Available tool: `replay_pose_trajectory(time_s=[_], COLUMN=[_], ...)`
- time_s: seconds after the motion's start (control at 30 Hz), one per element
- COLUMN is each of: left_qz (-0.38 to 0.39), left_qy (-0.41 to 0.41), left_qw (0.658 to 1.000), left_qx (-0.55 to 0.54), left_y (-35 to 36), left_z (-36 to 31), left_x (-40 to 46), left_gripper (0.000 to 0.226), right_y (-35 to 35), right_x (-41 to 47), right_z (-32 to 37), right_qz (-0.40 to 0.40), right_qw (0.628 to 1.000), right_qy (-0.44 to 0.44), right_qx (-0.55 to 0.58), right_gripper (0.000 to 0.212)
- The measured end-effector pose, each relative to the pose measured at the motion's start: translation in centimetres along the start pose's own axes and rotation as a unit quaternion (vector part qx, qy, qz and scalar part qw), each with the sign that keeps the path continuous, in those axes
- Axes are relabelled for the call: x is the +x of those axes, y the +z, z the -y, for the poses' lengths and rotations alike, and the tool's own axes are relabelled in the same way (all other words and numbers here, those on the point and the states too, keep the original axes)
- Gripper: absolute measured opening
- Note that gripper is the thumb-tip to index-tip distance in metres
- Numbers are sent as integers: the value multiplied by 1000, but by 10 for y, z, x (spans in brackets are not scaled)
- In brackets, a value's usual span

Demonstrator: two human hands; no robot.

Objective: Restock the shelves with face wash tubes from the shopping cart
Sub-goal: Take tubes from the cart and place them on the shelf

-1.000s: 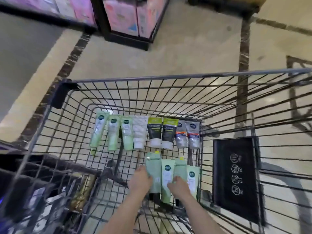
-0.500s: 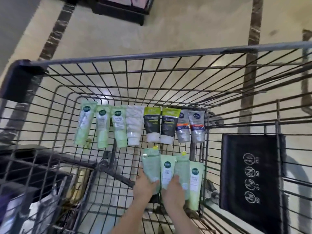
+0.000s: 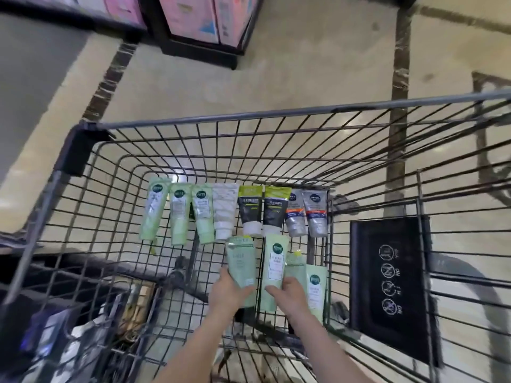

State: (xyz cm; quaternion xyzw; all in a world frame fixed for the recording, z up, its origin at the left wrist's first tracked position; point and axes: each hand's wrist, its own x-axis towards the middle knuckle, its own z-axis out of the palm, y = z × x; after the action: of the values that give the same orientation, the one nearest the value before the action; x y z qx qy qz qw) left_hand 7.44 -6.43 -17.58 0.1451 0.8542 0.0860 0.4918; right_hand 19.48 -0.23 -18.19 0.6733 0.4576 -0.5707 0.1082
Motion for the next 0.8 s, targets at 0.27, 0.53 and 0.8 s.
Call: replay_pose_trajectory(time_s=[0.27, 0.53, 0.8], left_qz=[-56, -147, -279], left_qy=[62, 192, 274], left_qw=[983, 907, 792], left_qx=[-160, -345, -470], left_y=[-45, -111, -149], left_z=[-35, -73, -52], left_x=[-63, -156, -284], left_gripper=[67, 69, 53], right_y=[-40, -79, -94], right_x=[-61, -154, -281], right_z=[46, 116, 138], right_qz=[-14, -6, 80], right_qw=[982, 929, 865], right_qy=[-81, -281, -429], right_qx=[173, 240, 247], right_gripper=[39, 39, 31])
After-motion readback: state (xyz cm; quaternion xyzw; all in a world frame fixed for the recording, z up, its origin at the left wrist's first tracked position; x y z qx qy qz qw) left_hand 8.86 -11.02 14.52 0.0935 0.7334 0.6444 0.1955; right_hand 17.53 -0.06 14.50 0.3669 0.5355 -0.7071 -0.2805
